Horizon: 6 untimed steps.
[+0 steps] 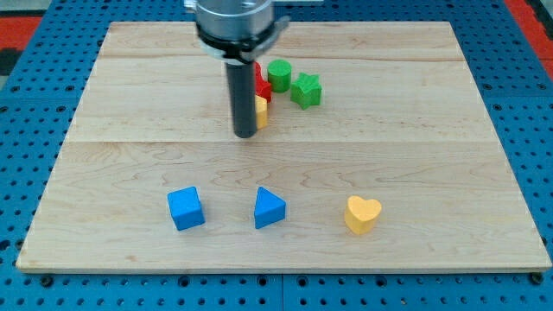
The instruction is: Move the hexagon below the green star
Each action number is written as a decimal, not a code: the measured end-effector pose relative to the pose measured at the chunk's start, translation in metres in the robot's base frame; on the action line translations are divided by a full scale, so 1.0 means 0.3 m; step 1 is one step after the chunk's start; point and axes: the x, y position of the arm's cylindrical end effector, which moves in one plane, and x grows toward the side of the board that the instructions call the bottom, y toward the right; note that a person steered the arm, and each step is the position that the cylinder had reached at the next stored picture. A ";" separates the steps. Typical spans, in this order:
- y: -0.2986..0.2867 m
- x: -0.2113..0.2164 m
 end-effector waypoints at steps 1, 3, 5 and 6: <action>-0.097 -0.008; 0.008 -0.066; 0.214 -0.009; 0.250 0.038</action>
